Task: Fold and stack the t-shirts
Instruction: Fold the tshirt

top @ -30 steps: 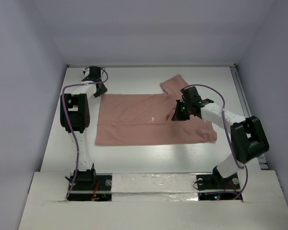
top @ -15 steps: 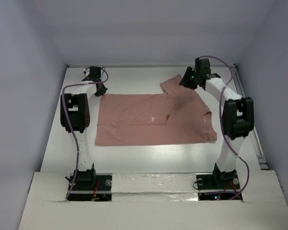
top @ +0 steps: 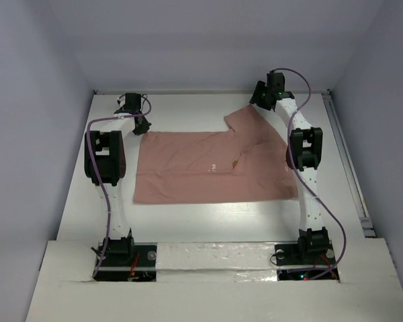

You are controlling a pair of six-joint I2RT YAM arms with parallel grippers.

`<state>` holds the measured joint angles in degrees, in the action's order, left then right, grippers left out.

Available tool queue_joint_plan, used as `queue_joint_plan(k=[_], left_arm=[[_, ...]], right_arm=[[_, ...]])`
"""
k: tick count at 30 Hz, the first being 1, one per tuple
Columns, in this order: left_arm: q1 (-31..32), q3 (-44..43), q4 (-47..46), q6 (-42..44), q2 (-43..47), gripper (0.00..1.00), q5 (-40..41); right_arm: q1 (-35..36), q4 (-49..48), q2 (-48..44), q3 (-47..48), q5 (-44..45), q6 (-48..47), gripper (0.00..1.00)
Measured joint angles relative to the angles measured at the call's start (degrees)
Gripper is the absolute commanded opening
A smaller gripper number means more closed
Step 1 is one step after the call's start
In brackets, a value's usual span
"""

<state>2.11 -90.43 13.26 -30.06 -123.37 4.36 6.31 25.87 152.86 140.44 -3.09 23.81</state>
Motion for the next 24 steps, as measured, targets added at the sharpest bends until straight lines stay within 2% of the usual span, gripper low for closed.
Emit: queue_joint_plan(k=[8,9,10,13,15,16,19,24], left_arm=[[0.0,0.0,0.04,0.02,0.0,0.0,-0.11],[0.0,0.0,0.04,0.0,0.0,0.0,-0.13],[0.0,0.0,0.04,0.0,0.0,0.0,-0.13],[0.0,0.0,0.07,0.0,0.0,0.0,-0.17],[0.0,0.0,0.04,-0.02,0.0,0.0,-0.2],[0.0,0.0,0.07,-0.04,0.0,0.0,-0.2],[0.0,0.0,0.07,-0.15,0.0,0.0,-0.17],[0.0,0.0,0.11,-0.24,0.0,0.0,-0.04]], right_arm=[[0.09,-0.85,0.55,-0.85,-3.78,1.68,0.41],[0.09,-0.85,0.55,-0.94,-4.07,1.92,0.36],[0.09,-1.03,0.55,-1.29,-4.28,1.92,0.27],[0.04,-2.1,0.52,-2.16,-4.9,2.47,0.23],[0.02,-2.12,0.52,-2.23,-5.03,2.69,0.15],[0.02,-2.25,0.52,-2.4,-5.07,2.82,0.07],[-0.02,-4.52,-0.11,-4.57,-5.31,3.63,0.0],[-0.31,-7.54,-7.28,-16.5,-5.68,3.87,0.0]])
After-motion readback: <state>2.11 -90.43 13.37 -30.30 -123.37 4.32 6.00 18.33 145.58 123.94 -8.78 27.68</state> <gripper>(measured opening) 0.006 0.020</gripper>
